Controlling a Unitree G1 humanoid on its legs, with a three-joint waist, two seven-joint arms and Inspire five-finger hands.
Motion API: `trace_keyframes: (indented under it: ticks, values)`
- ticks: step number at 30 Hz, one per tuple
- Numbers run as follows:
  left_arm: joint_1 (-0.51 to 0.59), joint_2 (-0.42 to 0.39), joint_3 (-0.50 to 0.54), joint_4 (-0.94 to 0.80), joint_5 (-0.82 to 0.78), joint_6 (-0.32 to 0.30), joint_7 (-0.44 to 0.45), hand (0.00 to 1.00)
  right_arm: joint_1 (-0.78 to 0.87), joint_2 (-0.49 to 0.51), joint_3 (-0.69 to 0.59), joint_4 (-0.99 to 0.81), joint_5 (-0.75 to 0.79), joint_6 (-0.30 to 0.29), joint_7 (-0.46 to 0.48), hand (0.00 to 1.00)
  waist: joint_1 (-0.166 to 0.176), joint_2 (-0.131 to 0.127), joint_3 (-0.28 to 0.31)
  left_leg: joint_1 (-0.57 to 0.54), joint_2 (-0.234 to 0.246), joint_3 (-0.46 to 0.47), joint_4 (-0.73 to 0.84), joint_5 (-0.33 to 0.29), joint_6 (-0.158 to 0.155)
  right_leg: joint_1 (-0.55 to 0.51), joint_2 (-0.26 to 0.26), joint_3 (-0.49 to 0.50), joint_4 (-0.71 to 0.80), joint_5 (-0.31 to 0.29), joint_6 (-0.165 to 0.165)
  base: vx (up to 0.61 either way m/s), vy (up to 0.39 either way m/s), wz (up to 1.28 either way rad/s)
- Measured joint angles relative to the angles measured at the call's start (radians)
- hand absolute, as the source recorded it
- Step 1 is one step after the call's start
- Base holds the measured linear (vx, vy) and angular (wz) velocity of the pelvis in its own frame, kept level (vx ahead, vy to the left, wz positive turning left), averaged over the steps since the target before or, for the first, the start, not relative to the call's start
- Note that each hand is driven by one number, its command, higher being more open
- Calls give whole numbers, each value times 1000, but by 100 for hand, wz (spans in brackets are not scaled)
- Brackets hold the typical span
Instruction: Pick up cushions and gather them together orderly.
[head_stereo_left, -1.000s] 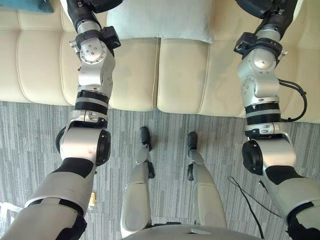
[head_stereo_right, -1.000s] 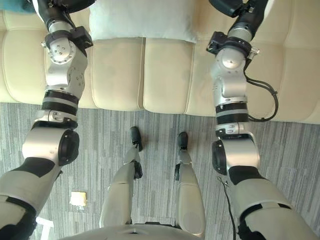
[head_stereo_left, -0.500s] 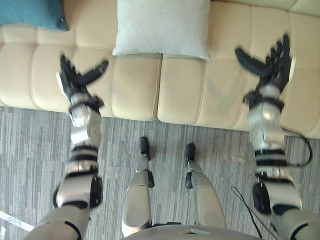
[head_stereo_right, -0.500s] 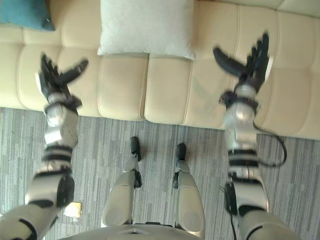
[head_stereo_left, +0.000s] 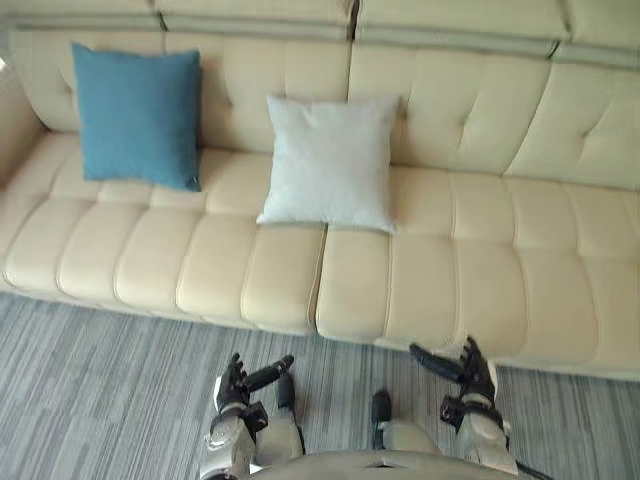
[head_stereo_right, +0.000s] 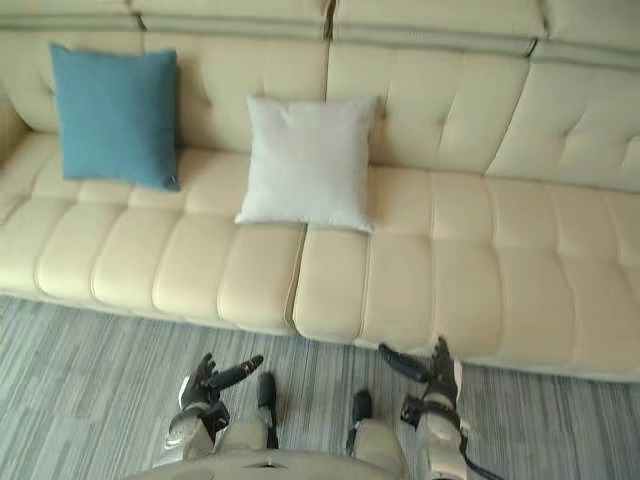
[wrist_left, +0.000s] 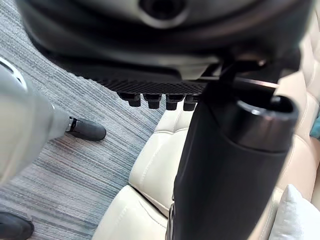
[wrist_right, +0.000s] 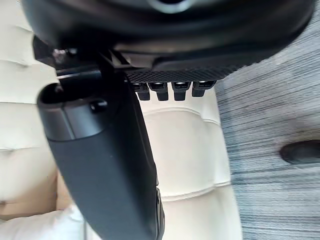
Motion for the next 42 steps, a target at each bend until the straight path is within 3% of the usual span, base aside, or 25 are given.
trace_keyframes:
  ticks: [5,9,11,12,13,14,15,16,17,19,20,21,22,23,24,26,29,30,32,33,38,42]
  values:
    - [-4,8,9,69,102,11,2,100,1,23,-6,125,-31,12,16,100,-2,-10,-34,44,4,13,0,-6,-6,41,5,9,-11,4,4,11,0,-8]
    - [-18,27,6,98,136,13,3,100,-15,39,-21,166,-44,19,16,100,0,-31,-40,83,15,69,4,-24,-12,59,21,55,-27,23,16,-9,6,-40]
    - [-36,36,6,102,136,14,6,100,-42,42,-20,185,-44,22,15,100,-3,-49,-35,41,27,87,77,-60,-5,32,22,57,-10,38,19,-55,2,-35]
    - [-50,36,6,102,136,16,7,100,-51,42,-19,189,-43,22,14,100,-3,-55,-31,13,36,94,124,-79,2,12,24,56,5,52,26,-107,-33,-44]
    - [-55,22,12,99,136,20,10,100,-76,43,-22,201,-43,23,12,100,10,-44,-26,-21,84,111,169,-99,10,-20,36,34,55,48,28,-121,-48,-49]
    - [-60,23,17,100,137,21,10,100,-80,46,-22,202,-43,29,12,100,10,-43,-22,-25,90,116,183,-100,11,-65,21,-2,199,-9,-3,-110,-96,-21]
    - [-61,22,19,97,137,23,11,100,-64,52,-22,206,-43,31,12,100,4,-55,-25,-21,86,104,207,-102,10,-90,-30,-48,469,-92,11,-99,-179,22]
    - [-59,25,21,84,137,22,13,100,-62,55,-22,223,-43,30,13,100,5,-73,-27,-33,80,84,236,-104,8,-81,-58,-42,554,-106,42,-70,-165,40]
    - [-62,29,35,75,138,22,13,100,-70,52,-23,232,-43,31,13,100,7,-82,-29,-52,76,79,258,-104,7,-95,-52,-49,555,-104,46,-111,-178,25]
    - [-64,3,40,71,139,22,13,100,-79,44,-29,238,-43,30,11,100,22,-56,-42,-82,92,81,255,-101,13,-79,-15,-51,468,-116,61,-88,-121,-4]
    - [-56,-22,38,59,138,23,11,100,-87,27,-32,236,-43,30,1,100,49,-44,-38,-95,107,90,239,-64,0,-39,-7,-42,420,-178,53,-121,-183,-4]
    - [-76,-11,30,52,139,21,12,100,-101,32,-34,238,-44,28,-5,100,52,-69,-25,-128,85,84,260,-53,-1,-19,-20,-49,368,-249,2,-155,-214,1]
    - [-83,-11,28,53,138,22,14,100,-107,32,-33,239,-43,28,-6,100,52,-69,-23,-140,85,81,265,-52,-2,-14,-17,-55,337,-264,-10,-233,-202,18]
    - [-96,-16,24,60,135,22,18,100,-126,26,-29,237,-44,28,-6,100,54,-26,-3,-162,110,61,268,-35,-6,-2,17,-76,290,-244,-28,-238,-141,17]
    - [-92,-27,5,62,134,22,20,100,-124,24,-28,234,-44,26,-8,100,53,-1,8,-161,128,42,250,-19,-5,16,41,-99,258,-226,-46,-258,-118,32]
    - [-81,-32,-16,58,136,13,22,100,-94,28,-9,239,-43,32,-12,100,52,14,6,-158,139,23,220,-2,-1,26,54,-140,252,-219,-55,-161,-62,46]
    - [-86,-32,-16,58,136,13,24,100,-85,28,2,240,-43,34,-18,100,46,2,12,-161,131,54,290,-28,-14,20,25,-175,245,-200,-78,-82,2,35]
    - [-87,-31,-16,58,136,14,24,100,-85,28,2,240,-43,34,-18,100,43,-5,16,-161,121,57,322,-61,-8,20,14,-181,245,-197,-74,-62,111,33]
    - [-96,-26,-14,57,136,16,22,100,-87,25,0,240,-44,34,-17,100,40,-21,24,-147,91,45,427,-189,8,8,-21,-181,241,-176,-53,-71,160,17]
    - [-96,-25,-11,58,136,21,22,100,-91,27,0,240,-44,34,-16,100,40,-22,24,-148,86,44,446,-214,11,9,-27,-175,236,-167,-42,-42,110,-7]
    - [-79,-10,-3,60,137,25,13,100,-92,56,1,242,-44,34,-3,100,24,-54,5,-103,32,85,432,-264,35,48,-60,-108,160,-112,16,-33,216,-29]
    - [-76,-7,-3,75,140,36,12,100,-91,61,-13,244,-44,34,-2,100,16,-57,-20,-72,-11,110,386,-270,44,74,-78,-65,68,-56,29,11,170,-26]
